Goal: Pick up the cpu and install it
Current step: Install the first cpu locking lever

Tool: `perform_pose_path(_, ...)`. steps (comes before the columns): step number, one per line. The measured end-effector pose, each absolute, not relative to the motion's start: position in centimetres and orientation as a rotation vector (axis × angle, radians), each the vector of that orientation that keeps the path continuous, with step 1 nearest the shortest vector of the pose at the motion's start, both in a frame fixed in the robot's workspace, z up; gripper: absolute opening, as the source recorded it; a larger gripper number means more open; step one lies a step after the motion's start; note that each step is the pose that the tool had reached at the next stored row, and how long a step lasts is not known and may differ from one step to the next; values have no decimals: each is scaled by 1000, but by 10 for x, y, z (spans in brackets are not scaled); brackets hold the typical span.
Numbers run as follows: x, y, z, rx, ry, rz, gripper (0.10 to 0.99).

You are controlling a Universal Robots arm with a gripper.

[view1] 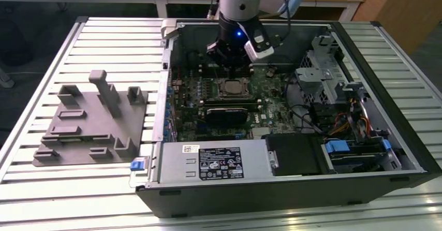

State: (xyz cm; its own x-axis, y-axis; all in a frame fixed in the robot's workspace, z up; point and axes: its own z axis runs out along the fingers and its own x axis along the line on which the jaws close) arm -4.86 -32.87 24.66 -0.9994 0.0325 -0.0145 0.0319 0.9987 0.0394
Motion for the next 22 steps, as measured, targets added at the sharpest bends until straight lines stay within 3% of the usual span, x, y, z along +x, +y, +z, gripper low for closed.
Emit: perform_pose_path(22,-92,-329,246,50,3125,63,106)
